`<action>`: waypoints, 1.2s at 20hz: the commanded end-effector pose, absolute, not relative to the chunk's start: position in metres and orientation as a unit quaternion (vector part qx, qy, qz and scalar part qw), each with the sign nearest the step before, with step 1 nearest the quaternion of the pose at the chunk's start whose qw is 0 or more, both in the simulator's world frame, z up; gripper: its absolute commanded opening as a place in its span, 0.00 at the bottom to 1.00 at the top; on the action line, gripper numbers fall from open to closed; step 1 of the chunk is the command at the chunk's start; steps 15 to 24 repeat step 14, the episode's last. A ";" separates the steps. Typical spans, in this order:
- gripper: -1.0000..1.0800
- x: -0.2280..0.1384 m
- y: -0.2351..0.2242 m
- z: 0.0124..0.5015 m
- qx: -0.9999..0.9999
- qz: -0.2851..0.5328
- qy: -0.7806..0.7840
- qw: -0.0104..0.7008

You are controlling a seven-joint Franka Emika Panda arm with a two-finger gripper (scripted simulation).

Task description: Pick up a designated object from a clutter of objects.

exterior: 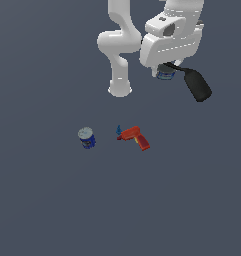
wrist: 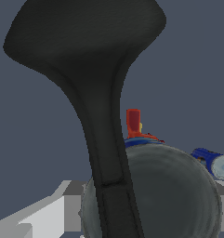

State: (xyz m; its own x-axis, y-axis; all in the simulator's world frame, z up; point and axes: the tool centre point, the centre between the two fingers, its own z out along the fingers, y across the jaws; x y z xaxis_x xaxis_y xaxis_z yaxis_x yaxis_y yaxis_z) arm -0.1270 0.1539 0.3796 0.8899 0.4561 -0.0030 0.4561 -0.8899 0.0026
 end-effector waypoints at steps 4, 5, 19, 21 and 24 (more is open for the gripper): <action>0.00 -0.130 0.188 0.407 0.972 0.000 0.234 0.000; 0.00 -0.130 0.192 0.410 0.972 0.000 0.234 0.000; 0.00 -0.129 0.208 0.422 0.972 0.000 0.233 0.000; 0.00 -0.129 0.208 0.422 0.972 0.000 0.233 0.000; 0.00 -0.129 0.208 0.422 0.972 0.000 0.233 0.000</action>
